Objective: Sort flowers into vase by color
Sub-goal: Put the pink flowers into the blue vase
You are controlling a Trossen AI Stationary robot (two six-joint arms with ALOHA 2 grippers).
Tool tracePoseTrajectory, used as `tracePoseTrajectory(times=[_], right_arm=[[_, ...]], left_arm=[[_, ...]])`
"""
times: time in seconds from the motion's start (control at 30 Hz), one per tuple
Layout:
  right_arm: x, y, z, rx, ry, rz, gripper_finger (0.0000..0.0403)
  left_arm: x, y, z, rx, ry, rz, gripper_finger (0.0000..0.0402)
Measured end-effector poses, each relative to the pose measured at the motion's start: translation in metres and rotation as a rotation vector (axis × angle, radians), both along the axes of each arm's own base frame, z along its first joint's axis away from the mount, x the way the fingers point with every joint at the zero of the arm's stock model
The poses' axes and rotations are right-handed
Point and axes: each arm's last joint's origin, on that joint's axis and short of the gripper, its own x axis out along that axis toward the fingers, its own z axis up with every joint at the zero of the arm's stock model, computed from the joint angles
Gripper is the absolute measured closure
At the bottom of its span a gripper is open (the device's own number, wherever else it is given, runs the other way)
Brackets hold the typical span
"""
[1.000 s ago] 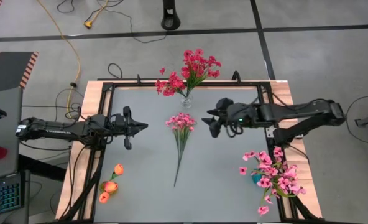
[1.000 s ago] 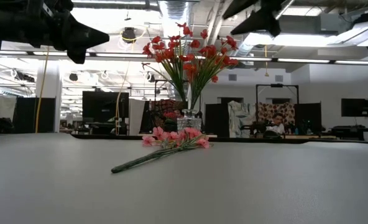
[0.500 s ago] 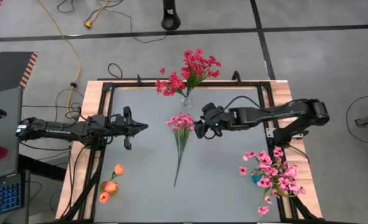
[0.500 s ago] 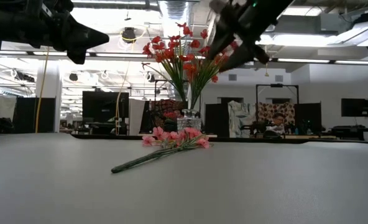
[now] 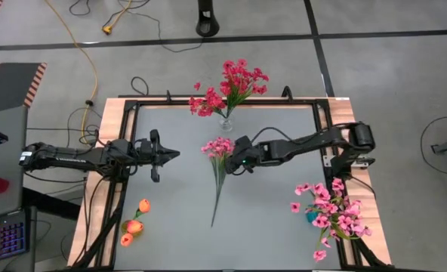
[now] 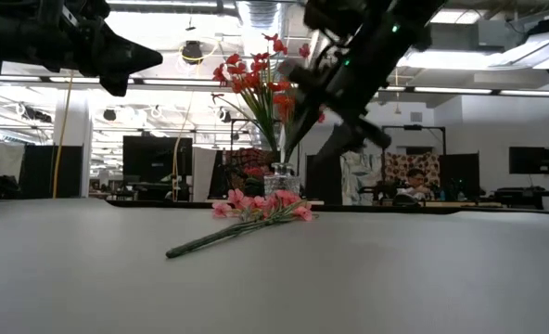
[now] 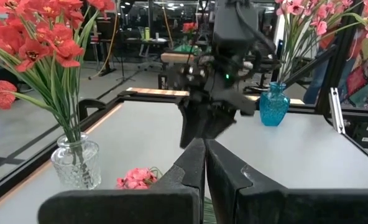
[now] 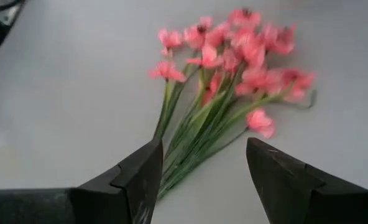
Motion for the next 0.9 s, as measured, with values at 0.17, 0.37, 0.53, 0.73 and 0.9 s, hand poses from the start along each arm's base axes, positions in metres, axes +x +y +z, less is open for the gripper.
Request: tracePoseTrajectory(times=[0.17, 0.37, 0.53, 0.73, 0.9], right_arm=[[0.012, 0.003, -0.023, 0.051, -0.01, -0.042, 0.0143], [0.02, 0.006, -0.044, 0.089, -0.013, -0.081, 0.0143], [0.028, 0.011, -0.061, 0.104, -0.031, -0.079, 0.0143], [0.034, 0.011, -0.075, 0.119, -0.045, -0.097, 0.0143], [0.039, 0.011, -0.079, 0.113, -0.052, -0.105, 0.0143]], left_arm=[[0.0, 0.0, -0.002, -0.001, 0.026, -0.011, 0.0401], [0.0, -0.001, -0.006, -0.006, 0.065, -0.047, 0.0401], [0.0, -0.002, -0.006, -0.006, 0.063, -0.053, 0.0401], [0.0, -0.002, -0.006, -0.006, 0.062, -0.053, 0.0401], [0.0, -0.002, -0.006, -0.006, 0.062, -0.053, 0.0401]])
